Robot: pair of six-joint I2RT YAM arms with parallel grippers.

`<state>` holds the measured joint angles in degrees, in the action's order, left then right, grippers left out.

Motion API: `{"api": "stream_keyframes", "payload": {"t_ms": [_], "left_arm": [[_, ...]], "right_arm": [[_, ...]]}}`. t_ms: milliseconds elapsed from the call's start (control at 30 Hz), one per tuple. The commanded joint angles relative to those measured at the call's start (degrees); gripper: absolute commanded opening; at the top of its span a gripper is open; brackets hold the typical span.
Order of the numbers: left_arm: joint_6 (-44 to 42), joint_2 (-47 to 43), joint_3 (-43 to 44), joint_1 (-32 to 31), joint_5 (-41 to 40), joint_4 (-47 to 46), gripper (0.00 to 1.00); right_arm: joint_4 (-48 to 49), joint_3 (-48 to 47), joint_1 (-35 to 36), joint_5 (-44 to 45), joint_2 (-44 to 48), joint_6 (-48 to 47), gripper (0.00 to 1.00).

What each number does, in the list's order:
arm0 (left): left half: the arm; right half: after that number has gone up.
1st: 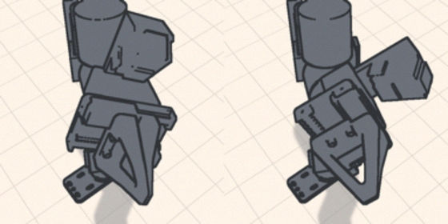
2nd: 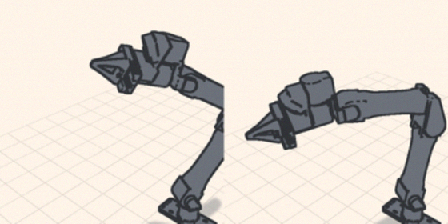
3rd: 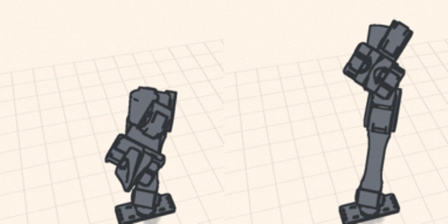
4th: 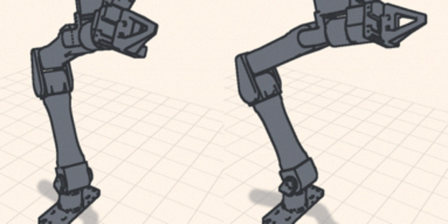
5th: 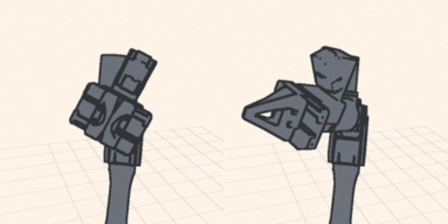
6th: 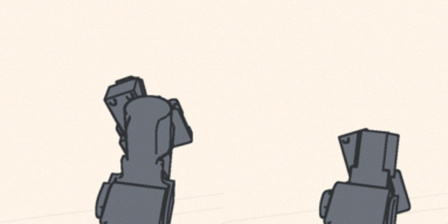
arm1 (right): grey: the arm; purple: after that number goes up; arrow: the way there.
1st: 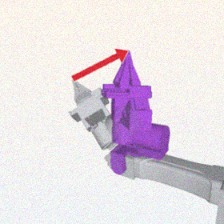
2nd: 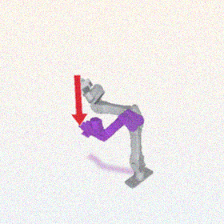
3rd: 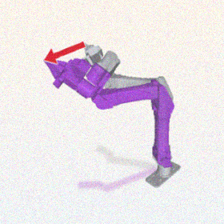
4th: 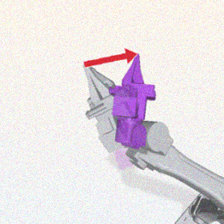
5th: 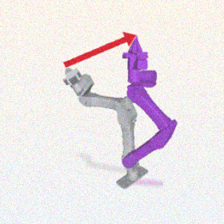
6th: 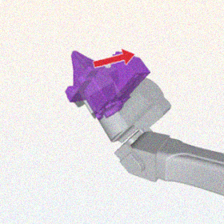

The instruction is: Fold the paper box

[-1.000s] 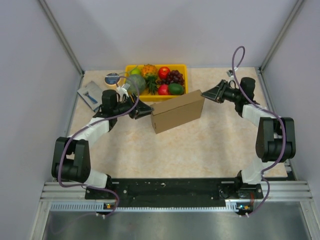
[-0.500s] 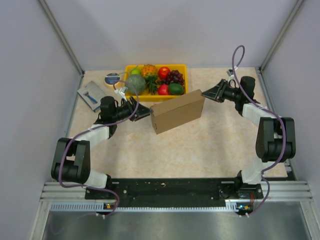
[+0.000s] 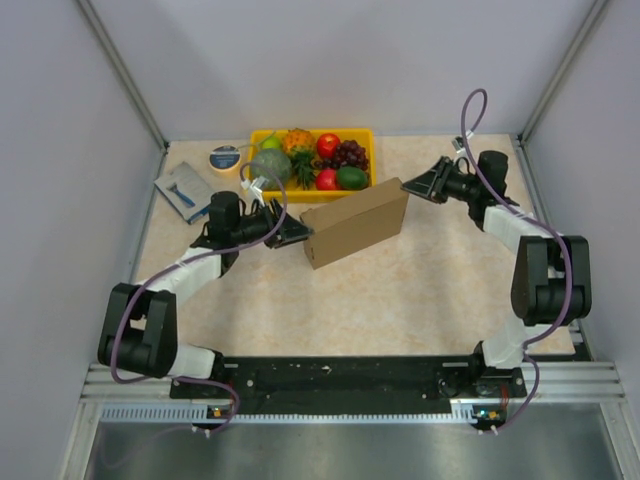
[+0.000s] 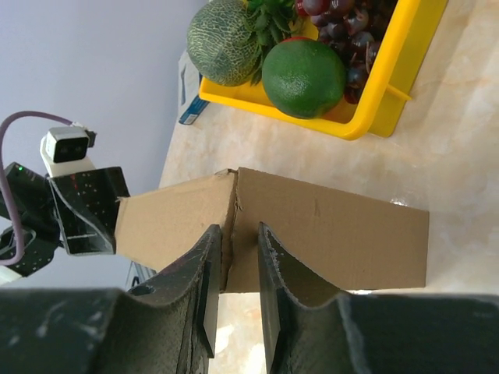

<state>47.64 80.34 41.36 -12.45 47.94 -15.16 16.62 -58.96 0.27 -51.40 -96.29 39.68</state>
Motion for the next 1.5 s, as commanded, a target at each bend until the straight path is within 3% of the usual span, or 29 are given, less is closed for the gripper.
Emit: {"api": "stream_keyframes", "payload": {"t_ms": [0, 67, 233, 267, 400, 567, 667, 733, 767, 800, 867, 1000, 1100, 1233, 1300, 1333, 1467], "left_arm": [[-5.9, 4.1, -3.2, 0.1, -6.8, 4.4, 0.34], [-7.5, 4.4, -4.5, 0.1, -8.6, 5.3, 0.29], [-9.0, -1.7, -7.5, -0.8, -9.4, 9.9, 0.33], [-10.2, -3.4, -8.1, -1.0, -10.6, 11.3, 0.35], [-11.3, -14.3, -11.8, -1.4, -10.5, 18.0, 0.52], [-15.9, -27.6, -8.8, -1.7, -10.0, 34.6, 0.72], [-18.4, -34.9, -3.8, -1.7, -15.3, 42.9, 0.74], [-17.8, -38.6, -2.4, -1.7, -18.5, 43.2, 0.77], [-17.1, -39.3, -2.3, -1.7, -19.3, 43.3, 0.79], [-16.4, -39.5, -2.4, -1.7, -20.2, 42.9, 0.89], [-13.5, -38.3, -4.9, -1.7, -21.5, 41.4, 0.9], [-9.1, -30.2, -12.8, -2.2, -16.9, 27.5, 0.88], [-9.3, -22.3, -13.5, -3.7, -18.9, 22.3, 0.86], [-9.1, -11.6, -9.1, -7.3, -18.2, 13.3, 0.81], [-9.7, -4.1, -3.6, -10.9, -19.8, 13.7, 0.77], [-9.6, -1.4, -1.7, -11.9, -19.5, 13.8, 0.74], [-8.8, 12.3, 7.7, -17.5, -18.9, 12.8, 0.64]], "right_arm": [[-8.0, 2.4, 1.4, 5.6, -0.3, -7.1, 0.23], [-10.5, 3.3, 1.4, 6.6, 0.8, -8.6, 0.23], [-20.5, 5.9, 1.4, 12.7, 7.9, -12.8, 0.29], [-26.2, 6.3, 1.4, 14.3, 9.6, -13.1, 0.33], [-41.3, 7.8, 1.4, 26.7, 22.7, -14.1, 0.49], [-53.0, 6.7, 1.4, 33.0, 36.4, -18.3, 0.77], [-54.8, 5.6, 1.5, 31.3, 40.2, -18.8, 0.82], [-55.0, 4.8, 2.9, 29.4, 37.7, -19.5, 0.84], [-55.5, 4.1, 4.0, 29.4, 36.1, -20.5, 0.84], [-56.2, 3.3, 7.5, 30.9, 34.5, -22.5, 0.84], [-56.3, 1.3, 12.1, 34.0, 30.4, -23.8, 0.85], [-56.0, -2.8, 27.9, 44.8, 24.2, -28.6, 0.86], [-55.5, -3.3, 32.2, 50.3, 21.5, -28.5, 0.86], [-54.2, -0.9, 32.3, 51.0, 20.8, -26.7, 0.86], [-54.6, 0.5, 32.1, 55.0, 20.0, -24.5, 0.87], [-54.9, 1.0, 30.0, 55.5, 20.0, -23.3, 0.88], [-51.8, 8.2, 15.8, 42.7, 23.9, -15.2, 0.86]]}}
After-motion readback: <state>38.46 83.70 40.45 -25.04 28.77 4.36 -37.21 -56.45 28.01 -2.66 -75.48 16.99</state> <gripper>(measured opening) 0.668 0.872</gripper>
